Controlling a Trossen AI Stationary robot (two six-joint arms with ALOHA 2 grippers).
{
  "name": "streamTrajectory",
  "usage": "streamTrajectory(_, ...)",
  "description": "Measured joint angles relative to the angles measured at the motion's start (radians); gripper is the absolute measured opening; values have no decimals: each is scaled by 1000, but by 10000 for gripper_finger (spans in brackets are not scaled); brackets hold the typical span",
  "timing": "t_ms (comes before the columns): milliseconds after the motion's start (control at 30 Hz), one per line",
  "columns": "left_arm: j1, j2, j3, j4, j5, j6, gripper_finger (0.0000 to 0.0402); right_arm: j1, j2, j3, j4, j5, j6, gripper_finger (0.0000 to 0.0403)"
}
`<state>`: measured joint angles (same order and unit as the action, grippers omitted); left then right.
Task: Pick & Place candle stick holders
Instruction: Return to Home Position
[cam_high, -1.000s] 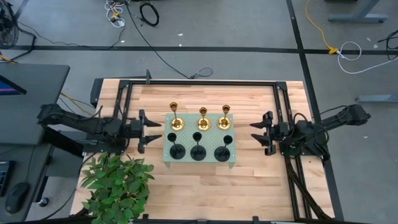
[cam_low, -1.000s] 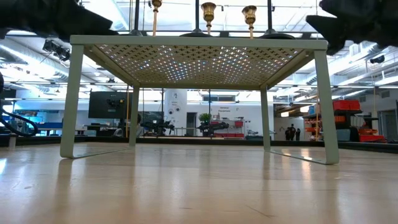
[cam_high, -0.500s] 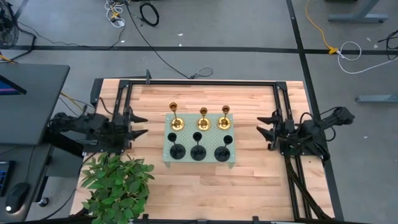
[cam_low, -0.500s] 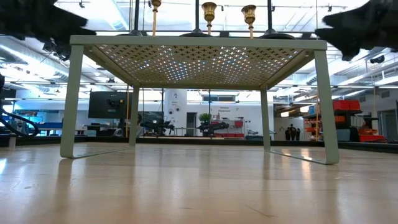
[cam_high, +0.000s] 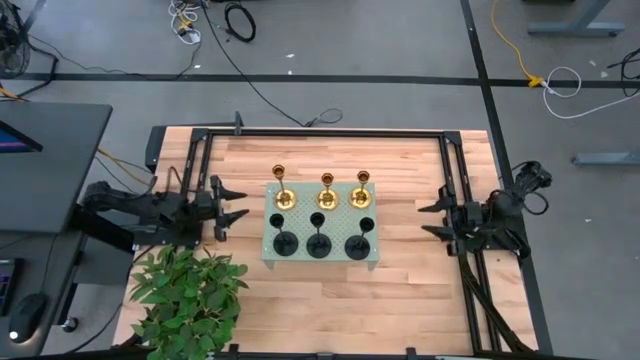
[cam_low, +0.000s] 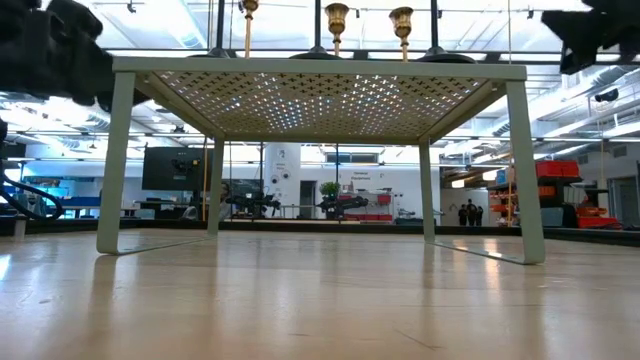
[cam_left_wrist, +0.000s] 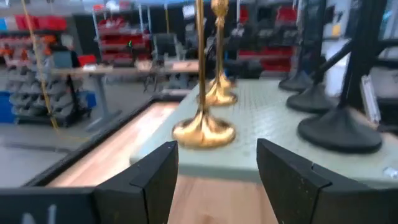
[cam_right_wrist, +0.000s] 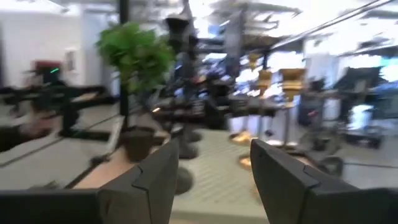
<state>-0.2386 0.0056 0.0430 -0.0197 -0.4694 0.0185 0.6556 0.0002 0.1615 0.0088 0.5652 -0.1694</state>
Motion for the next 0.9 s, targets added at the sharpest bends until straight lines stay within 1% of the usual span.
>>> streamTrajectory(67, 2, 6, -31, 101, -3, 30, 218, 2, 0, -50, 109, 55, -45, 201)
streamTrajectory(100, 4, 11, -34, 112, 1, 43, 218, 2, 0, -79, 155, 95, -67, 201)
streamTrajectory(167, 7, 12, -34, 119, 41, 51, 218, 1, 0, -147, 249, 176, -98, 201)
streamTrajectory(200, 6, 10, -34, 123, 62, 49, 218, 0, 1, -147, 201, 200, -90, 201)
streamTrajectory(267, 6, 14, -34, 100, 116, 40, 218, 0, 4, -147, 193, 195, -80, 201)
streamTrajectory(333, 7, 13, -34, 90, 130, 23, 218, -1, 2, -146, 224, 170, -119, 201)
streamTrajectory(467, 35, 13, -35, 103, 119, 39, 218, -27, 0, -146, 284, 165, -187, 201)
streamTrajectory(533, 58, 14, -35, 105, 80, 36, 218, -36, 0, -146, 268, 183, -184, 201)
streamTrajectory(600, 74, 14, -35, 100, 22, -19, 218, -40, 0, -146, 241, 240, -145, 201)
streamTrajectory(667, 81, 14, -35, 97, -15, -77, 218, -40, 5, -146, 199, 283, -68, 201)
streamTrajectory(767, 85, 16, -35, 104, -19, -99, 218, -40, 7, -146, 170, 288, -5, 201)
streamTrajectory(900, 85, 16, -35, 116, -1, -101, 218, -40, 7, -146, 168, 281, 1, 201)
